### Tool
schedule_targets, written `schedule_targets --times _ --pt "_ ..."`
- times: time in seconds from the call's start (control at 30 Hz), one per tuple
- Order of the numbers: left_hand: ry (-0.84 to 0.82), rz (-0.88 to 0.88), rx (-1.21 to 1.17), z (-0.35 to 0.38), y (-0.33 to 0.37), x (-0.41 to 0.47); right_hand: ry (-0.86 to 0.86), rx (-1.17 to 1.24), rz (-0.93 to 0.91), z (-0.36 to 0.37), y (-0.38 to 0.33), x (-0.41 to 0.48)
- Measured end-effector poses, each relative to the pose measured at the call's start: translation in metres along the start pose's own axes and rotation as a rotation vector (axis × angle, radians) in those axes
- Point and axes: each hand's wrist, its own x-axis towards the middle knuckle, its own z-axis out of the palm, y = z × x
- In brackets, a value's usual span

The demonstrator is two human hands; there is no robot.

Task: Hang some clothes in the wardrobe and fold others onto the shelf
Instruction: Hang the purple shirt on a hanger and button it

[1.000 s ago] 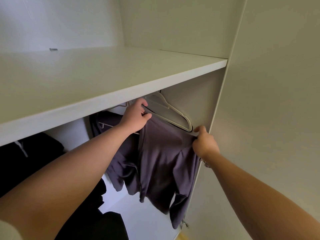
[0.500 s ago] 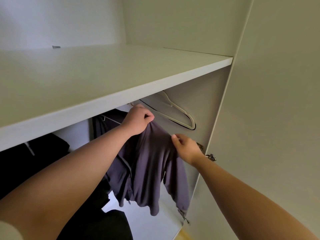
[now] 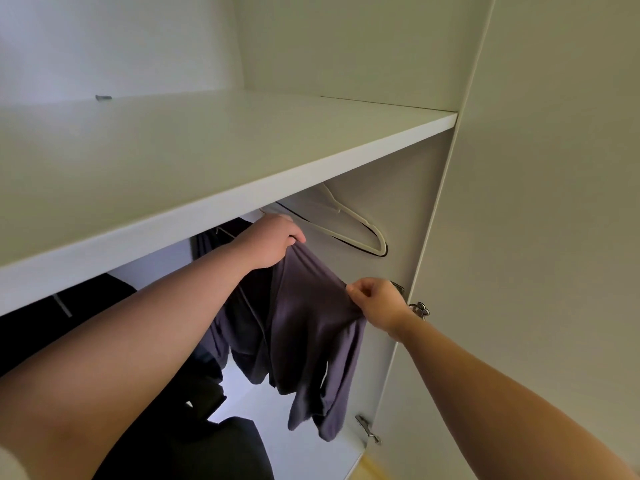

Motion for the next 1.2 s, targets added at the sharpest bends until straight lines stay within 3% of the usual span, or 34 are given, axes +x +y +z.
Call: schedule_targets --times 0.2,0.43,0.6,0.9,1.03,1.2 --pt "0.063 -0.002 -0.002 0.004 0.005 0.003 0.345 -0.298 -0.282 0.003 0.001 -0.008" --pt "0.079 -0.030 -0.076 0.007 0.009 0.006 0.516 -0.423 -0.493 0.003 0.002 -0.021" --pt "0.090 -0.033 -0.121 0.008 0.012 0.004 0.451 -0.582 -0.520 0.001 0.003 -0.025" --pt "0.051 0.011 -0.256 0.003 0.009 0.002 0.356 -0.595 -0.317 0.006 -0.008 -0.025" --pt "0.083 0.021 -0.233 0.008 0.008 0.002 0.333 -0.680 -0.216 0.008 -0.012 -0.023" --pt "0.142 0.041 -0.161 0.014 0.006 -0.001 0.315 -0.631 -0.237 0.012 -0.025 -0.011"
